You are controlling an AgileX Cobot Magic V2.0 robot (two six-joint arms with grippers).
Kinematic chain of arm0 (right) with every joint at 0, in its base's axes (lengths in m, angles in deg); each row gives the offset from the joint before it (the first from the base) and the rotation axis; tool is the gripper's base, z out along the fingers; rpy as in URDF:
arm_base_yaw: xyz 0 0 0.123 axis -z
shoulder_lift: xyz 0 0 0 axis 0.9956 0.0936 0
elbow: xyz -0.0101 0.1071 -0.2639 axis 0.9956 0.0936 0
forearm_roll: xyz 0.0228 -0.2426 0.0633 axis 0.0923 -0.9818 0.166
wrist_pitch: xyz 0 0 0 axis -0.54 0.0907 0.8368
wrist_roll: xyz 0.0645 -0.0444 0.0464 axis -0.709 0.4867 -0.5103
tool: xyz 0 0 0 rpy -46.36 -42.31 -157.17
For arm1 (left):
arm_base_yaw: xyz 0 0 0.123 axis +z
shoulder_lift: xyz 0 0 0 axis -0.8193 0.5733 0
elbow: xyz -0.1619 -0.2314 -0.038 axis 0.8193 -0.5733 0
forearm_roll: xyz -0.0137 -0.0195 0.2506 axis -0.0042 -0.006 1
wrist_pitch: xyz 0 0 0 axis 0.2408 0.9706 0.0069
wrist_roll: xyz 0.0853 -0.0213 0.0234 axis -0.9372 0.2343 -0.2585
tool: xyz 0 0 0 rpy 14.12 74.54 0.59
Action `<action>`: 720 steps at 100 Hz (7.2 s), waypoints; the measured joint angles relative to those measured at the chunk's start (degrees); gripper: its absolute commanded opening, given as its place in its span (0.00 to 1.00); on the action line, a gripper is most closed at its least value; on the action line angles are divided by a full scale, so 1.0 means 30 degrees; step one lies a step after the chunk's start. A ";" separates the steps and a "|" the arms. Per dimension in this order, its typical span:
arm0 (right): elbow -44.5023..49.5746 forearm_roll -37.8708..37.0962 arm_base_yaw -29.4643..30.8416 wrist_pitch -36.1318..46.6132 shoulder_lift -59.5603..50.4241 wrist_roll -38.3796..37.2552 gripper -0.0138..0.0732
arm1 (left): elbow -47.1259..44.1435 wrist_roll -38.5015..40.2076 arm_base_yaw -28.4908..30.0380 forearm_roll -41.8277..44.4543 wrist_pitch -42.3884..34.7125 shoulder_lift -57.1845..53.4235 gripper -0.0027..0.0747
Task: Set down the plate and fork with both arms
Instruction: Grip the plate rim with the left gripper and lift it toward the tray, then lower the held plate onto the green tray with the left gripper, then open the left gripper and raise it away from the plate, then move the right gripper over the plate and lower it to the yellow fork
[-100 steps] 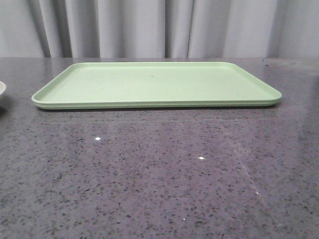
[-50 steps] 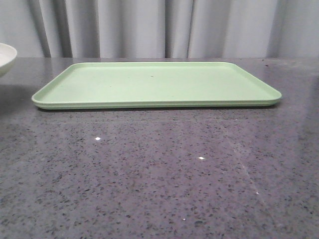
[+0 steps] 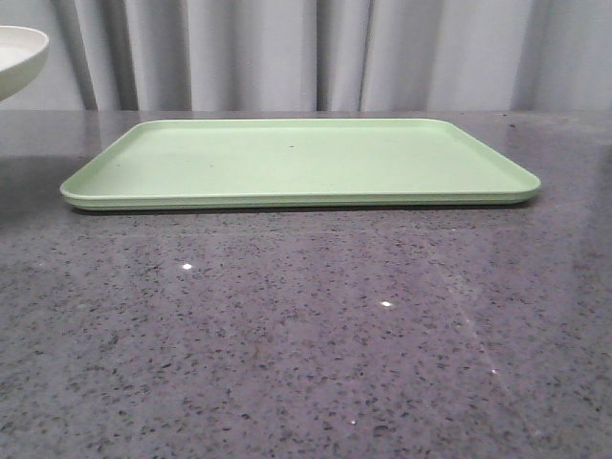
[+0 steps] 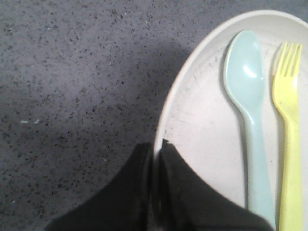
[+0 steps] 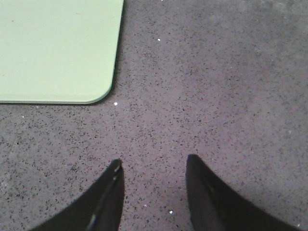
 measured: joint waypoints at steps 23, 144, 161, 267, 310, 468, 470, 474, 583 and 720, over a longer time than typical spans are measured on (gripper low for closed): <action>0.0000 0.0000 0.0000 0.0286 0.0000 0.0000 0.54 | 0.1314 0.0925 -0.2141 0.0390 -0.0362 0.0000 0.01; 0.0000 0.0000 0.0000 0.0423 0.0000 0.0000 0.54 | 0.9110 1.0434 -1.7122 0.5086 -0.5878 0.8245 0.01; 0.0000 0.0000 0.0000 0.0423 0.0000 0.0000 0.54 | 0.9110 1.1147 -1.7684 0.5339 -0.6873 0.8504 0.01; 0.0000 0.0000 0.0000 0.0423 0.0000 0.0000 0.54 | 0.8761 1.3566 -1.7758 0.7037 -0.7586 0.9316 0.01; 0.0000 0.0000 0.0000 0.0423 0.0000 0.0000 0.54 | 0.8761 1.3566 -1.7758 0.7037 -0.7586 0.9316 0.05; 0.0000 0.0000 0.0000 0.0423 0.0000 0.0000 0.54 | 0.1642 1.3566 -1.3774 1.6329 -0.5780 -0.4548 0.65; 0.0000 0.0000 0.0000 0.0423 0.0000 0.0000 0.54 | 0.1258 1.3566 -1.3700 1.6438 -0.5780 -0.4981 0.65; 0.0000 0.0000 0.0000 0.0423 0.0000 0.0000 0.54 | 0.0479 1.3566 -1.3641 1.6568 -0.5780 -0.5839 0.65; -0.0939 0.1415 -0.0037 -0.0005 0.0280 0.0000 0.54 | -0.8164 1.3566 -1.3514 1.6760 -0.5005 -1.7455 0.65; -2.2219 -0.4920 -1.1068 -0.3703 2.5148 -0.9765 0.54 | -0.8164 1.3566 -1.3501 1.6809 -0.5005 -1.7492 0.65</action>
